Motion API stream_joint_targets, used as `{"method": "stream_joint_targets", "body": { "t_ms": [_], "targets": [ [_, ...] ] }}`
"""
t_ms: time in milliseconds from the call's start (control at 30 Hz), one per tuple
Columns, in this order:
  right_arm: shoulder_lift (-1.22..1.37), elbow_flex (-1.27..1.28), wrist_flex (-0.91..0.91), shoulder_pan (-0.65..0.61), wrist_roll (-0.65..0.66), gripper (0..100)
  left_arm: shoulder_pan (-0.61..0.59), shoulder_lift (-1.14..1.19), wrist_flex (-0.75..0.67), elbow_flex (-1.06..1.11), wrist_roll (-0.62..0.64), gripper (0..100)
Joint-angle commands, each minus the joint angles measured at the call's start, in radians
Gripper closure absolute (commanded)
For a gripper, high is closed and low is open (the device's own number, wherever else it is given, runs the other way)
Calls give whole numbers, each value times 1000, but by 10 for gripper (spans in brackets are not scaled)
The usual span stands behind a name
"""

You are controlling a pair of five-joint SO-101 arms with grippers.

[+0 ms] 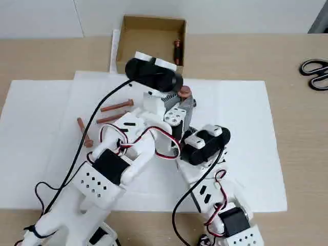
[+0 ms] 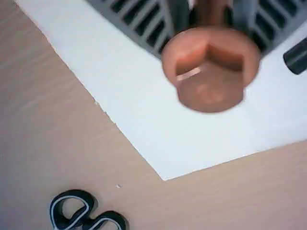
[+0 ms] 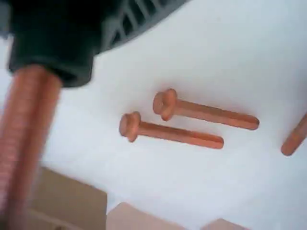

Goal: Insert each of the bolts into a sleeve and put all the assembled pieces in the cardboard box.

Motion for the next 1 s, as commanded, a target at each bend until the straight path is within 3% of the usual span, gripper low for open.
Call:
{"method": "stream_joint_targets", "body": {
  "t_ms": [0, 967],
  "targets": [
    [-15, -6, -28, -8, -9, 995, 2, -40, -28, 4, 5, 994],
    [-16, -12, -39, -8, -11, 995, -23, -74, 84, 35, 143, 994]
  ]
}}
